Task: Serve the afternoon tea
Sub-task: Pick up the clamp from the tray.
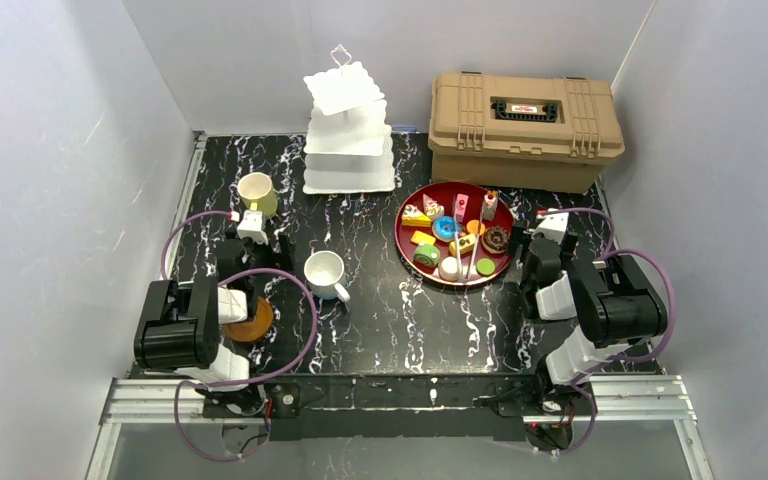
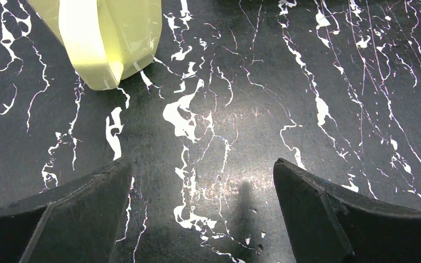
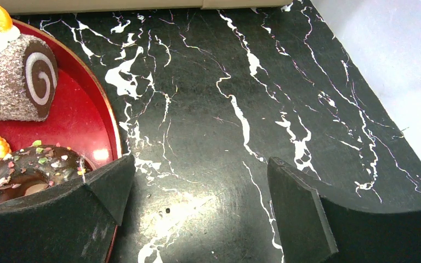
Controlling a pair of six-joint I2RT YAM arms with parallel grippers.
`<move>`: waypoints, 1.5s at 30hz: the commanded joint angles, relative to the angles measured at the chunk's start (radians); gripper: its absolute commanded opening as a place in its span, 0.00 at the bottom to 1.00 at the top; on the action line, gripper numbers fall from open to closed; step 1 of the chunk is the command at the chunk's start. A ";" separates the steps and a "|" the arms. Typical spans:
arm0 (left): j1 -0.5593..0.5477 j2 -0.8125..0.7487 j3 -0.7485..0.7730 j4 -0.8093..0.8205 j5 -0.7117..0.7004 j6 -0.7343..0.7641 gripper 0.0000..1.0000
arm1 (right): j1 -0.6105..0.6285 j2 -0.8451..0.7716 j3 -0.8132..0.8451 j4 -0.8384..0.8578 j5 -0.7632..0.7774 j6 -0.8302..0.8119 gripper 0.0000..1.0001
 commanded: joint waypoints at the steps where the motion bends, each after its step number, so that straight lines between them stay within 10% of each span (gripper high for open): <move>1: -0.004 -0.018 0.009 0.017 -0.015 0.011 0.99 | 0.003 -0.004 0.003 0.032 -0.014 -0.008 1.00; 16: -0.002 -0.078 0.050 -0.095 -0.006 0.007 0.99 | 0.010 -0.094 -0.055 0.079 0.045 0.010 1.00; 22: -0.001 -0.235 0.174 -0.445 0.073 0.010 0.99 | 0.016 -0.435 0.120 -0.555 0.244 0.211 1.00; 31: -0.001 -0.419 0.406 -1.043 0.144 -0.018 0.99 | 0.015 -0.766 0.288 -1.019 -0.088 0.466 1.00; 36: -0.002 -0.423 0.582 -1.366 0.133 0.067 0.99 | 0.096 -0.718 0.460 -1.367 -0.202 0.459 1.00; 45: -0.004 -0.401 0.819 -1.645 0.107 0.074 0.99 | 0.515 -0.449 0.711 -1.759 0.177 0.521 0.98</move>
